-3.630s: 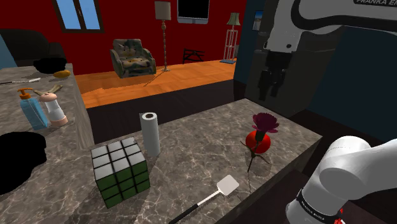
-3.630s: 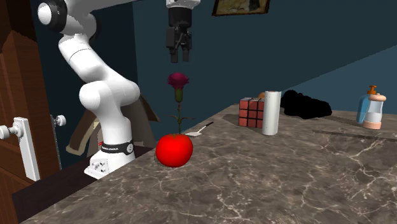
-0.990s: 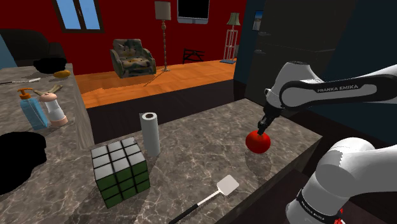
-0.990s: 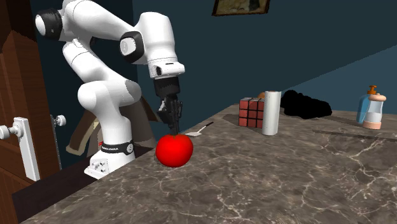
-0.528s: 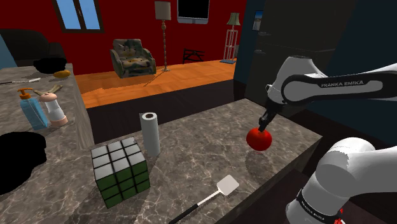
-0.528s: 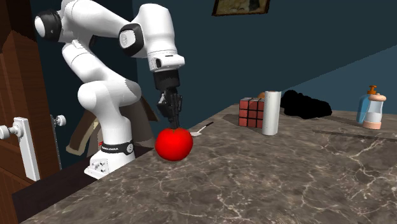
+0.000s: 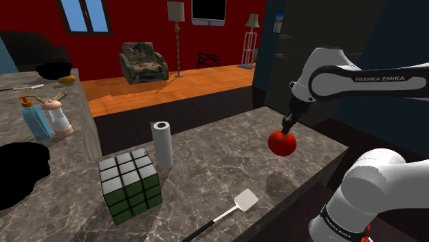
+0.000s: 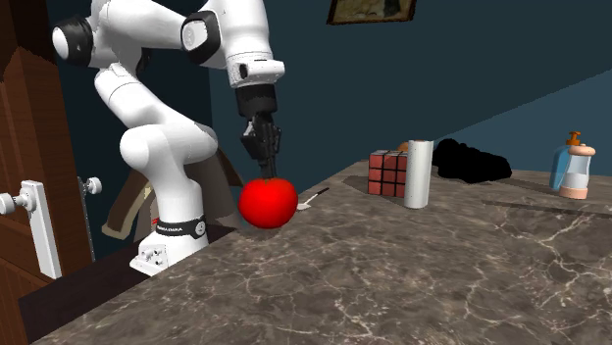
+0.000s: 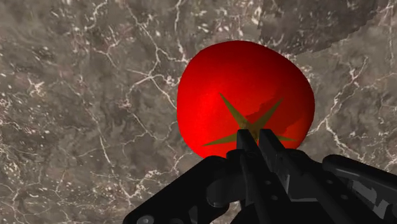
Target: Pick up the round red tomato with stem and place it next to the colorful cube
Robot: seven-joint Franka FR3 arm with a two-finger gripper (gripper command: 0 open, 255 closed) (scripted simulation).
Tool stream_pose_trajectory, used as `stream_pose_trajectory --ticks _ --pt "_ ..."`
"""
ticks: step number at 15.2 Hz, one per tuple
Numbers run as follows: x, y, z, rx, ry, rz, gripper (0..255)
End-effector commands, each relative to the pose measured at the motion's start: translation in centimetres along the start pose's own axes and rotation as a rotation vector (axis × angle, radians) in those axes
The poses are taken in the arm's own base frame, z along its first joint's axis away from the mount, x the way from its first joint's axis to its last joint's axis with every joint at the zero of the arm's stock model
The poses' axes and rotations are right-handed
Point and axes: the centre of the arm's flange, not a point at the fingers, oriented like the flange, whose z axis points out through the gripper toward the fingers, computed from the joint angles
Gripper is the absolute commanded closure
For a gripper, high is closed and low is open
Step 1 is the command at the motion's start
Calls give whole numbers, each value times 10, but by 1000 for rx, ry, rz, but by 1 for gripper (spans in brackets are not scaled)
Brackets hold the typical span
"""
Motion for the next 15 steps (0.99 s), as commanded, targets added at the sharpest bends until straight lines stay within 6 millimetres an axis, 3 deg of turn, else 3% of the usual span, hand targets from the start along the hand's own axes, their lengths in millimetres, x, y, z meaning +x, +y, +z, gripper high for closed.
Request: stream_pose_trajectory --ticks 1,15 --pt "1 0 -11 0 0 0 255" --pt "11 -2 -84 0 0 0 255"
